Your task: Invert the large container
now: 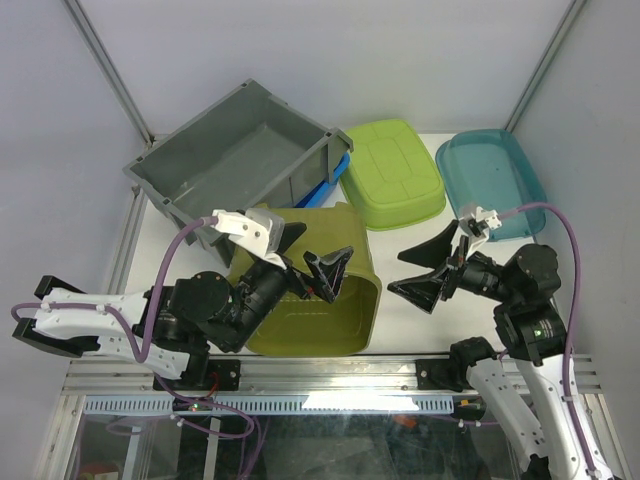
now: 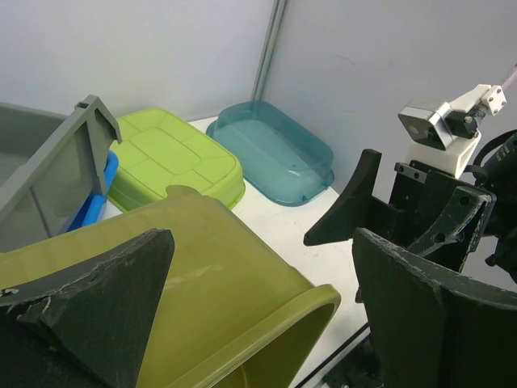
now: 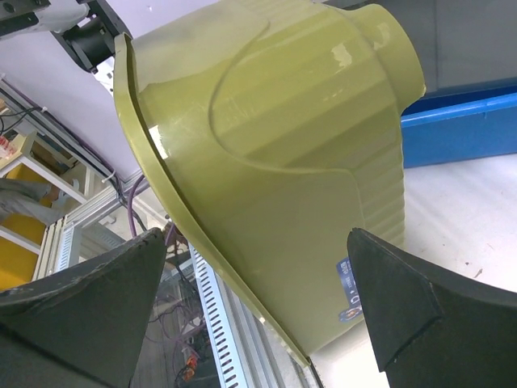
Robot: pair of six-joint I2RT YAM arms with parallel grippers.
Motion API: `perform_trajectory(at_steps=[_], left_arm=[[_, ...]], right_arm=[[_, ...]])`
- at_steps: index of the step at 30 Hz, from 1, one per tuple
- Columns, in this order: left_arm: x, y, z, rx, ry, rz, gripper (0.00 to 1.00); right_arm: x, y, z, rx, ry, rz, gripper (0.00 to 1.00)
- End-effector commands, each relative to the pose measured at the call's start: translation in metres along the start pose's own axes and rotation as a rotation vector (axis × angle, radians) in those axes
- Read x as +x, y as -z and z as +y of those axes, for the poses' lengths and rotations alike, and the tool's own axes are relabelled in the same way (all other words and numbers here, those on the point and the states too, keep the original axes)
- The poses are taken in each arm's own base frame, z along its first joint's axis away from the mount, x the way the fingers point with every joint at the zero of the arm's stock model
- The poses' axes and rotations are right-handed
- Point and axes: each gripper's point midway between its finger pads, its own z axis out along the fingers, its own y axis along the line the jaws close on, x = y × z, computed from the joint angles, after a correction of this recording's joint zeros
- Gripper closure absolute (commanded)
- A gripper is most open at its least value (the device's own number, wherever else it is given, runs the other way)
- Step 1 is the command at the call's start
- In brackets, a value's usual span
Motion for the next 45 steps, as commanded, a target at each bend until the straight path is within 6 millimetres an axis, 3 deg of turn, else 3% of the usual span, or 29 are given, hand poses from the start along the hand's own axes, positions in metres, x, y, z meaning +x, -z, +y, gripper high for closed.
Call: perform_trajectory(at_steps=[1,18,27,31,36,45], left_arm=[[-0.012,0.003,0.001,0.015,0.037,-0.024,0.01],[-0.011,-0.006,0.005,0.000,0.040,-0.028,0.01],[-0.009,-0.010,0.004,-0.004,0.035,-0.027,0.01],[-0.008,-0.011,0.004,-0.006,0.034,-0.021,0.01],[-0.008,-0.009,0.006,-0.003,0.048,-0.018,0.01],[-0.009,-0.005,0.008,0.012,0.059,-0.010,0.01]], right_arm=[[-0.024,0.001,0.012,-0.022,0.105,-0.052,0.00],[-0.028,-0.014,0.022,-0.099,0.119,-0.022,0.00],[-0.018,-0.029,0.021,-0.062,0.131,0.004,0.00],[-0.005,-0.039,0.015,-0.006,0.145,0.056,0.01],[0.001,-0.038,-0.017,0.212,0.197,0.074,0.01],[0.018,-0.004,-0.119,0.766,0.263,0.136,0.01]])
